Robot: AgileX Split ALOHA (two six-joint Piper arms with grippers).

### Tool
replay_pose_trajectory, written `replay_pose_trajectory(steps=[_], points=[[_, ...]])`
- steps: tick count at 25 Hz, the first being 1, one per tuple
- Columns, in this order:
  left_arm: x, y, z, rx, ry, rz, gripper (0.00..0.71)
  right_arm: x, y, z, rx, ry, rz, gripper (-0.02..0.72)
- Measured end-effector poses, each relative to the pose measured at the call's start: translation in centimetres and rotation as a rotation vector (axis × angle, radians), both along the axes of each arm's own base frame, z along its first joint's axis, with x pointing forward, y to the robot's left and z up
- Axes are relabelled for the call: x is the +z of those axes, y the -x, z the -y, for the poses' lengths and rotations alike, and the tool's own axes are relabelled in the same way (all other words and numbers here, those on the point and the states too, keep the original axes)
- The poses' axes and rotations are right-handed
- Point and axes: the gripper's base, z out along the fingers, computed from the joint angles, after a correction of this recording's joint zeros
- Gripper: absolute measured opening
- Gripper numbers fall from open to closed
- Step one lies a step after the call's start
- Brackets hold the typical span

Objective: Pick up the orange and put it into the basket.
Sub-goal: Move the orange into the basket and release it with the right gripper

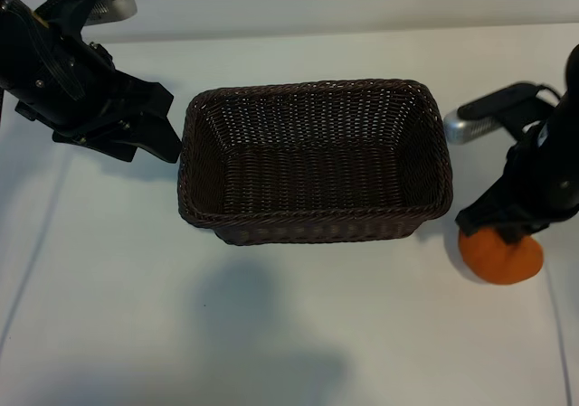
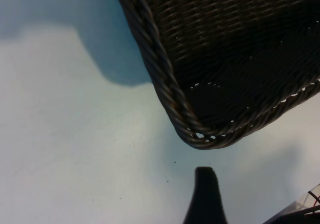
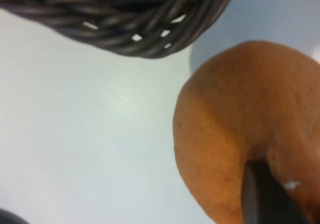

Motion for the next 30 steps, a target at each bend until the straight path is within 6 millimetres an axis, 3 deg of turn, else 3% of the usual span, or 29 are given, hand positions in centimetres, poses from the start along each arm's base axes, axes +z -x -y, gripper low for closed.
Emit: replay_pose_trajectory(steps=[10,14,24,30], points=[[0.0,0.0,0.0,-0.001,0.001,-0.001,0.579,11.1,-1.1,-0.1,0.018,-0.026,0.205,0.094],[0.0,0.0,0.0,-0.001,0.001,-0.001,0.579,13.6,-1.5,-0.1,0.019,-0.030,0.280,0.094],[0.0,0.0,0.0,-0.001,0.001,-0.002,0.579,14.0,-1.7,-0.1,-0.002,-0.036,0.282,0.094],[0.0,0.0,0.0,-0.003,0.001,-0.001,0.579,12.3,-2.9,-1.2,-0.012,-0.106,0.213,0.094]])
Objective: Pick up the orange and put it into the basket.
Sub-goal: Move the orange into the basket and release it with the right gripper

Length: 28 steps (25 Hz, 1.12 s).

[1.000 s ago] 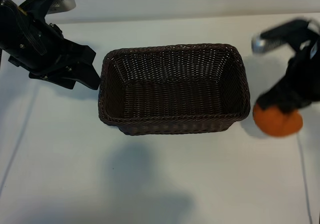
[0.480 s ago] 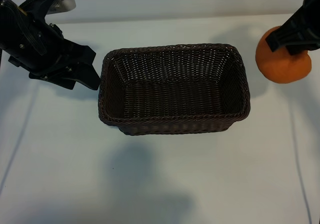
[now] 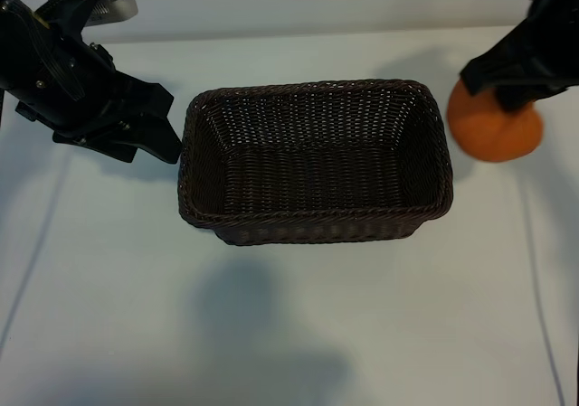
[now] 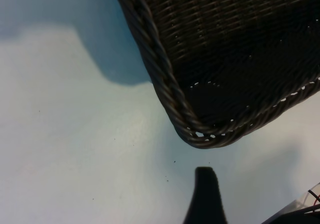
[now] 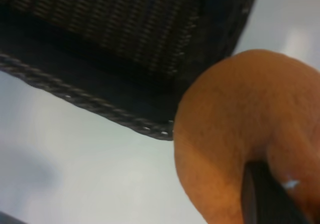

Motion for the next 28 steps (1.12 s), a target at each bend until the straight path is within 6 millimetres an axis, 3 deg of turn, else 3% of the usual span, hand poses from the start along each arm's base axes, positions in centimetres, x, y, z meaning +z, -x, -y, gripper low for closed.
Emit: replay_pose_trajectory(steps=[3,10,16,28], points=[[0.0,0.0,0.0,-0.002,0.001,0.001,0.579,-1.1,-0.8,-1.3,0.021,-0.028,-0.022,0.094],[0.1,0.0,0.2,0.001,0.019,-0.004,0.579,-3.6,-1.8,-6.3,0.140,-0.044,-0.030,0.094],[0.1,0.0,0.2,0.003,0.024,-0.005,0.579,-2.9,-2.0,-10.2,0.233,-0.073,0.001,0.094],[0.1,0.1,0.2,0.001,0.025,-0.010,0.579,-1.8,-2.9,-11.0,0.241,-0.092,0.068,0.094]])
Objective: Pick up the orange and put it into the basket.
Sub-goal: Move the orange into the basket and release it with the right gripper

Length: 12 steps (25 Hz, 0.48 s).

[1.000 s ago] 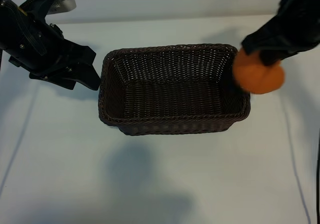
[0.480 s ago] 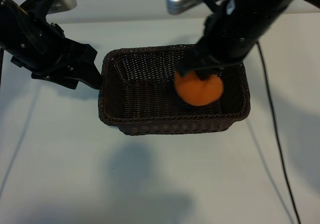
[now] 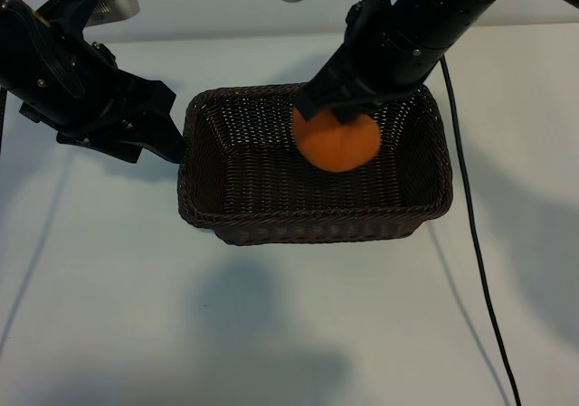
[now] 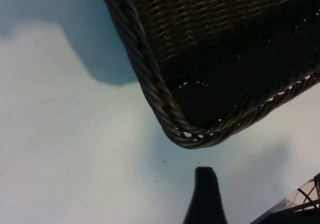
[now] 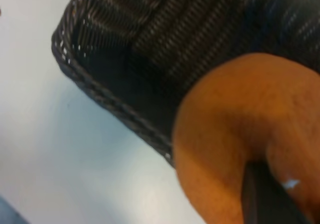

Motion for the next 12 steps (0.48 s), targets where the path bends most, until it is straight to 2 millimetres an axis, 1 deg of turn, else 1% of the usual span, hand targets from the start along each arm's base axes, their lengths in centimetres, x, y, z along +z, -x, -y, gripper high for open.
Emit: replay_pose_trajectory(steps=[3,6,12], points=[[0.0,0.0,0.0,-0.001,0.000,-0.001,0.579,-0.2,-0.5,0.0,-0.004,0.008,0.035,0.094],[0.0,0.0,0.0,-0.001,0.000,-0.001,0.579,-1.1,-1.2,-0.1,-0.004,0.037,0.037,0.094],[0.0,0.0,0.0,-0.001,0.000,-0.001,0.579,-5.2,-3.2,-0.9,-0.001,0.103,-0.001,0.094]])
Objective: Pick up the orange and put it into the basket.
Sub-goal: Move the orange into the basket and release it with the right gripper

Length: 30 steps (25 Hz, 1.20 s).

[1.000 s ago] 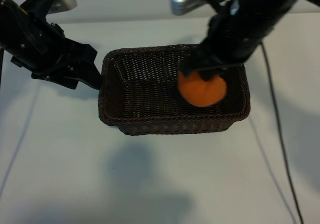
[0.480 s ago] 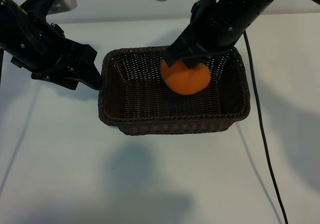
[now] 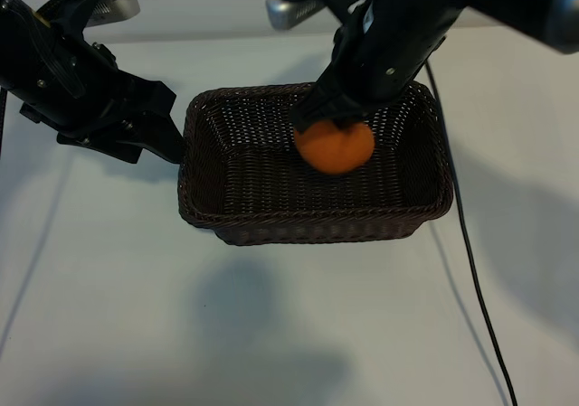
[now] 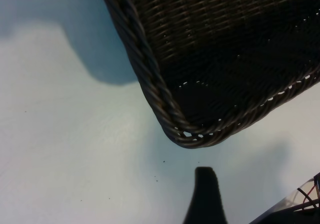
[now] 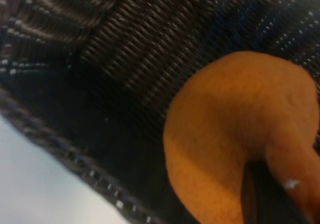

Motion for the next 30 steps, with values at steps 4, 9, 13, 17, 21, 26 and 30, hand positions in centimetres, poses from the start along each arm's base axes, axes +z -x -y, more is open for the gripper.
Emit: replay_pose_trajectory(steps=[4,9,13,17,21,26,30], points=[[0.0,0.0,0.0,0.000,0.000,0.000,0.579,-2.5,-1.0,-0.5,-0.001,0.024,-0.032,0.094],[0.0,0.0,0.0,-0.002,0.000,0.000,0.579,-4.6,-1.5,-0.7,0.000,0.049,-0.074,0.094],[0.0,0.0,0.0,-0.003,0.000,0.001,0.579,-5.8,-1.8,-0.9,0.001,0.063,-0.093,0.094],[0.0,0.0,0.0,-0.011,0.000,0.006,0.579,-6.0,-2.0,-0.9,0.000,0.062,-0.083,0.093],[0.0,0.0,0.0,-0.015,-0.001,0.009,0.579,-6.0,-2.1,-1.0,-0.001,0.057,-0.073,0.096],[0.0,0.0,0.0,-0.015,-0.001,0.010,0.579,-6.0,-2.1,-1.0,-0.005,0.057,-0.073,0.259],[0.0,0.0,0.0,-0.015,0.000,0.012,0.579,-6.0,-2.0,-1.0,-0.008,0.058,-0.078,0.443]])
